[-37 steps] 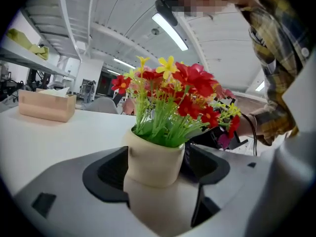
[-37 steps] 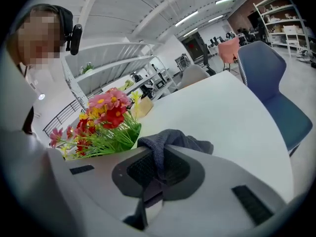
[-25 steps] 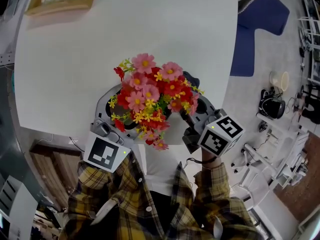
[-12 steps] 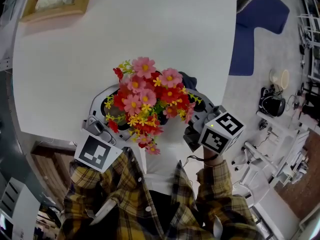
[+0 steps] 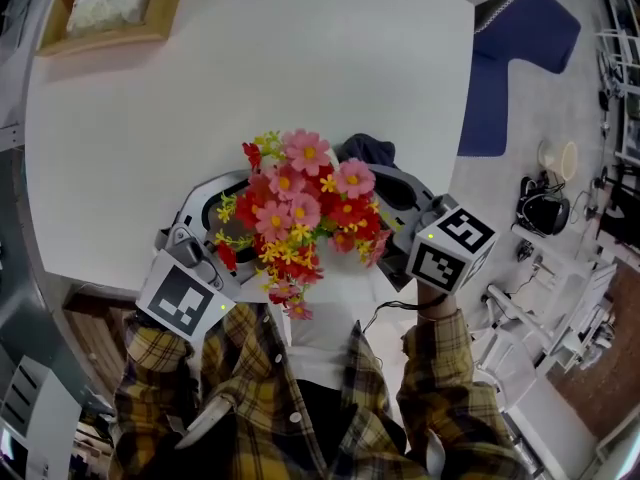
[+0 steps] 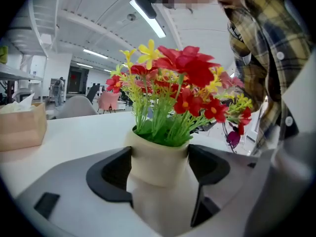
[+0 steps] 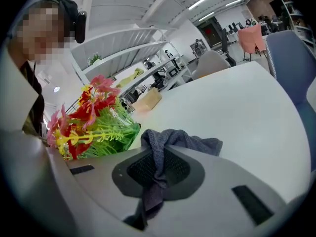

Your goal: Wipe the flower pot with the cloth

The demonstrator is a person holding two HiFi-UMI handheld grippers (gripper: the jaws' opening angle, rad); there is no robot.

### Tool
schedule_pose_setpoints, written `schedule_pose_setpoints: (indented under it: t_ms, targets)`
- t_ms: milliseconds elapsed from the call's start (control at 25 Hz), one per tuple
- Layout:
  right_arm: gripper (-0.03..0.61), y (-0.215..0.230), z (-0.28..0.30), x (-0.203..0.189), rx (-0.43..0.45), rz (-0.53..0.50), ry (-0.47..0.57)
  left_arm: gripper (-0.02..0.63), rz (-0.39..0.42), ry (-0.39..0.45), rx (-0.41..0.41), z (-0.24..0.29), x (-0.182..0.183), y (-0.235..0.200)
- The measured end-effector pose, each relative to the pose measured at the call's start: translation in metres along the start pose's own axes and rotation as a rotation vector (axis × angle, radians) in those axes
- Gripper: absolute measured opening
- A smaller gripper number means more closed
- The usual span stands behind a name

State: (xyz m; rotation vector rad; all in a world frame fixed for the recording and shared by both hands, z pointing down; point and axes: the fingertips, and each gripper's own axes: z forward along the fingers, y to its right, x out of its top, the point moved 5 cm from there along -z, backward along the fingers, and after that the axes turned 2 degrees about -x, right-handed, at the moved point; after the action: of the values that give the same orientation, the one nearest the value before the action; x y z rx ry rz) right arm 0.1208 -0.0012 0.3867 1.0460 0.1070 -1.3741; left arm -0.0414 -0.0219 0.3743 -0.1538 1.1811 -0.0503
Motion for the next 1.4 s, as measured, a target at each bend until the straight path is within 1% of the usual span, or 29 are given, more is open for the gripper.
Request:
schedule_pose_setpoints:
  t_ms: [120, 320, 440, 560, 680, 880, 1080, 1240, 1320, 1400]
  targets:
    - [0.011, 0.003, 0.005, 0.005, 0.009, -0.009, -0.010, 0.368, 0.013, -0.001, -0.042, -0.001, -0.003, -0.002]
    - [0.011, 0.004, 0.011, 0.014, 0.015, -0.025, -0.021, 0.359, 0.013, -0.036, -0.120, -0.005, -0.006, -0.006]
    - [0.011, 0.006, 0.014, 0.022, 0.023, -0.047, -0.028, 0.349, 0.023, -0.045, -0.147, -0.005, -0.005, -0.008]
    - [0.011, 0.009, 0.018, 0.029, 0.061, -0.096, -0.059, 0.324, 0.033, -0.042, -0.149, -0.006, -0.004, -0.010]
    - [0.011, 0.009, 0.023, 0.035, 0.113, -0.173, -0.122, 0.322, 0.034, -0.036, -0.142, -0.006, -0.005, -0.010]
    - [0.011, 0.010, 0.038, 0.046, 0.143, -0.255, -0.163, 0.324, 0.038, -0.033, -0.143, -0.006, -0.007, -0.010]
    - [0.011, 0.005, 0.057, 0.060, 0.212, -0.345, -0.233, 0.324, 0.047, -0.032, -0.158, -0.005, -0.007, -0.011]
    - [0.011, -0.001, 0.071, 0.065, 0.256, -0.374, -0.280, 0.324, 0.056, -0.040, -0.173, -0.005, -0.007, -0.011]
    - [0.011, -0.002, 0.074, 0.067, 0.257, -0.370, -0.281, 0.324, 0.057, -0.046, -0.178, -0.005, -0.008, -0.012]
    - [0.011, -0.002, 0.073, 0.068, 0.244, -0.356, -0.258, 0.328, 0.052, -0.056, -0.170, -0.006, -0.008, -0.014]
